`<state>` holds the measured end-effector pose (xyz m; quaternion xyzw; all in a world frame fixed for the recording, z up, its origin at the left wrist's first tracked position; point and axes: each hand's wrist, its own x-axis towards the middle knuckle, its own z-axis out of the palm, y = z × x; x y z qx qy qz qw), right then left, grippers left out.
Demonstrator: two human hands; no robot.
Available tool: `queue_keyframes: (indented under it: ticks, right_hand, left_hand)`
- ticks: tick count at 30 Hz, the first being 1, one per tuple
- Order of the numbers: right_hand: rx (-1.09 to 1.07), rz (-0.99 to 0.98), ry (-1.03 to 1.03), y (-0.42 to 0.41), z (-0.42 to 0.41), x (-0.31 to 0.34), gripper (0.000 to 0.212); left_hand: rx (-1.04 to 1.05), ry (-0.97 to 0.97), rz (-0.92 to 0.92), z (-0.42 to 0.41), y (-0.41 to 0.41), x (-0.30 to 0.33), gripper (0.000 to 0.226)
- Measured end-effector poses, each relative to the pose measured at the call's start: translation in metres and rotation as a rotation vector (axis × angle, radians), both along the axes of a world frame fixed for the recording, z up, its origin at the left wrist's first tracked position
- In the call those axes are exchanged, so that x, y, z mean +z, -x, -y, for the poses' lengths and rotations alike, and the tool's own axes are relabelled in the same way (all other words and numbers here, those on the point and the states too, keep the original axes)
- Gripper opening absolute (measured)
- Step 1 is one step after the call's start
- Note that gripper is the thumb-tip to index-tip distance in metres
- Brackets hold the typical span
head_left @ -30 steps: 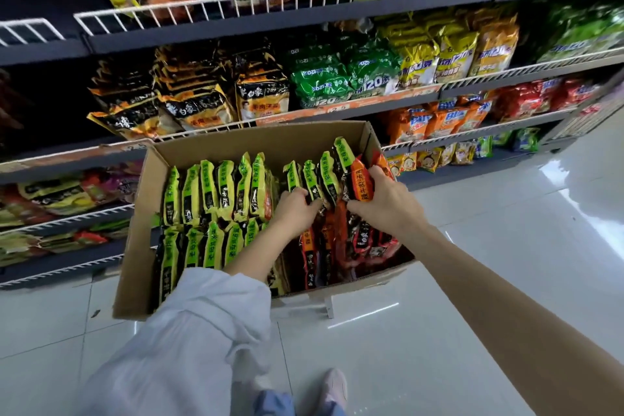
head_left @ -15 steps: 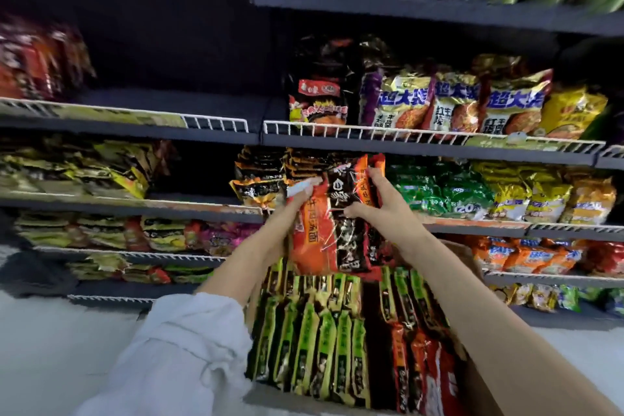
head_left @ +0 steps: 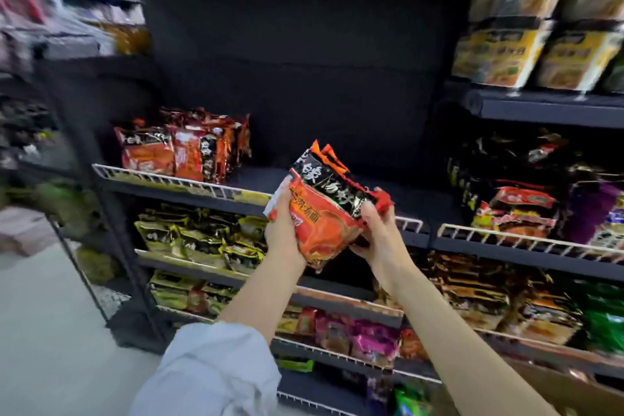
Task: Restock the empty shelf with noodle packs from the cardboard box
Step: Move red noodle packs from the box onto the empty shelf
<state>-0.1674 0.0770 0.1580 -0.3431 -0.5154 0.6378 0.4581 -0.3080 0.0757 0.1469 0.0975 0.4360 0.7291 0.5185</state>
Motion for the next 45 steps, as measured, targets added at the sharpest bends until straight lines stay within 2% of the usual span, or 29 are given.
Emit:
queue_keyframes:
  ticks: [2,4,5,7,9,11,14,16,18,20,21,23,26,28,31,34,36,37,40,45]
  right_hand:
    - [-0.029,0.026,-0.081,0.042,-0.017,-0.002,0.093]
    - [-0.112,-0.019,-0.089,0.073,-0.043,0.001,0.092]
    - [-0.163,-0.053,-0.074,0.085,-0.061,0.001,0.085]
    - [-0.219,-0.097,-0.063,0.102,-0.100,0.003,0.070]
    - [-0.237,-0.089,-0.076,0.115,-0.138,0.004,0.065]
    - [-0.245,-0.058,-0.101,0.129,-0.177,0.009,0.065]
    - [-0.232,0.033,-0.150,0.152,-0.228,0.017,0.071]
    - [-0.240,0.102,-0.208,0.170,-0.259,0.020,0.072]
    - [-0.244,0.147,-0.236,0.192,-0.286,0.019,0.071]
    - [-0.262,0.172,-0.209,0.212,-0.310,0.015,0.072]
    - [-0.272,0.201,-0.199,0.221,-0.321,0.011,0.075]
    - [-0.250,0.265,-0.203,0.235,-0.340,0.004,0.082]
    - [-0.174,0.311,-0.197,0.246,-0.358,-0.005,0.086]
    - [-0.134,0.254,-0.160,0.250,-0.369,-0.014,0.080]
    - [-0.078,0.216,-0.085,0.254,-0.386,-0.023,0.085]
    - [-0.044,0.324,-0.079,0.259,-0.401,-0.033,0.094]
    - [-0.065,0.434,-0.094,0.263,-0.411,-0.045,0.112]
    - [-0.060,0.454,-0.094,0.265,-0.414,-0.048,0.116]
    - [-0.023,0.449,-0.110,0.272,-0.408,-0.043,0.106]
    - [-0.022,0.512,-0.140,0.272,-0.413,-0.043,0.110]
  left_hand:
    - [0.054,0.005,-0.003,-0.021,0.024,0.004,0.064]
    - [0.061,0.040,-0.053,-0.048,0.044,0.007,0.058]
    - [0.043,0.043,-0.089,-0.060,0.054,0.010,0.065]
    - [-0.010,0.102,-0.239,-0.088,0.077,0.012,0.095]
    - [0.073,0.147,-0.616,-0.118,0.109,0.014,0.097]
    - [0.184,0.050,-0.963,-0.146,0.142,0.023,0.086]
    - [0.034,-0.104,-1.233,-0.182,0.175,0.037,0.081]
    - [-0.054,-0.136,-1.468,-0.205,0.187,0.039,0.085]
    - [-0.062,-0.047,-1.766,-0.224,0.198,0.043,0.090]
    - [0.009,0.170,-2.097,-0.240,0.211,0.039,0.092]
    - [0.043,0.245,-2.209,-0.247,0.218,0.035,0.092]
    - [0.040,0.274,-2.336,-0.262,0.229,0.031,0.094]
    - [-0.051,0.255,-2.436,-0.283,0.239,0.024,0.094]
    - [-0.083,0.289,-2.459,-0.295,0.244,0.018,0.092]
    - [-0.163,0.314,-2.472,-0.310,0.252,0.009,0.087]
    - [-0.250,0.290,-2.462,-0.321,0.258,0.001,0.085]
    - [-0.286,0.288,-2.453,-0.324,0.261,-0.003,0.085]
    - [-0.290,0.291,-2.447,-0.325,0.262,-0.004,0.085]
    - [-0.243,0.279,-2.417,-0.327,0.264,-0.006,0.081]
    - [-0.155,0.270,-2.355,-0.325,0.261,-0.003,0.070]
